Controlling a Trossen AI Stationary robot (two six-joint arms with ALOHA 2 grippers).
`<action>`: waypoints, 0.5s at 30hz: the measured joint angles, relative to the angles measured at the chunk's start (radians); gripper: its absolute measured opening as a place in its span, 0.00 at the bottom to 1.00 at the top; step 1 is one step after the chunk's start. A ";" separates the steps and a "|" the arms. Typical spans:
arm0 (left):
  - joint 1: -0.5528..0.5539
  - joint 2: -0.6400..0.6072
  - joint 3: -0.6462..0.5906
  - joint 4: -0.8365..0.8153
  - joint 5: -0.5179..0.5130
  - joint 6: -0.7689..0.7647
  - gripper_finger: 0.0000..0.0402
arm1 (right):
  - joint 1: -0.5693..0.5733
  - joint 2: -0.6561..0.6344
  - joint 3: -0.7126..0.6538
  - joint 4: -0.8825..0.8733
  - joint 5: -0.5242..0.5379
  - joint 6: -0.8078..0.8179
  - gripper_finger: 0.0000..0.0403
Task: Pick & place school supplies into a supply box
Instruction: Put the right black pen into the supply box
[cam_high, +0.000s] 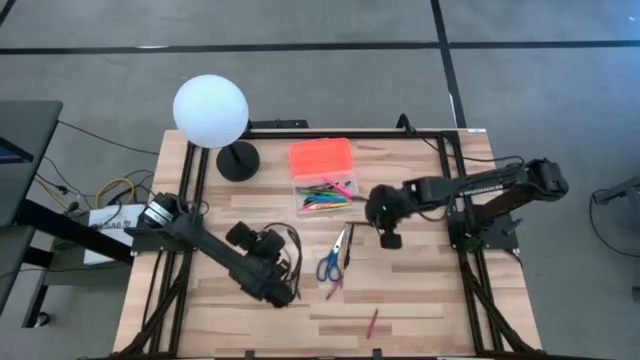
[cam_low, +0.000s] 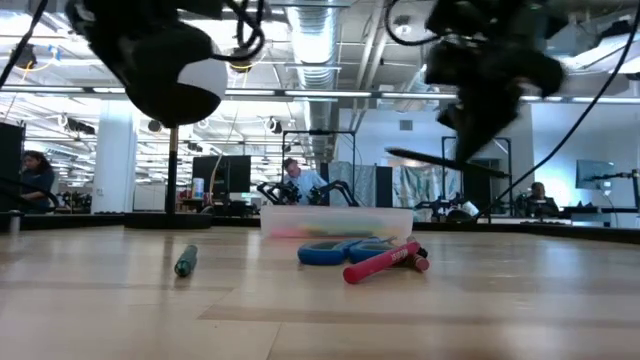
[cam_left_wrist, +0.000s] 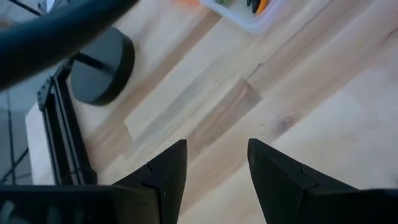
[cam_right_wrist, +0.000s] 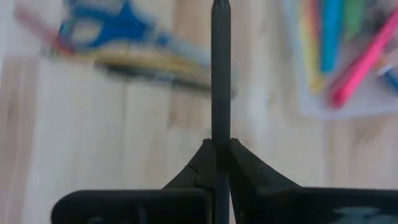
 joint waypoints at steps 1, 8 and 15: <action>-0.010 0.000 -0.001 0.000 0.004 -0.019 0.41 | -0.020 0.012 0.020 0.008 0.001 -0.011 0.01; -0.055 0.000 -0.001 0.001 0.015 -0.124 0.41 | -0.156 0.156 0.223 0.004 0.001 -0.097 0.01; -0.083 0.000 -0.001 0.000 0.034 -0.196 0.41 | -0.223 0.364 0.451 -0.029 -0.001 -0.104 0.02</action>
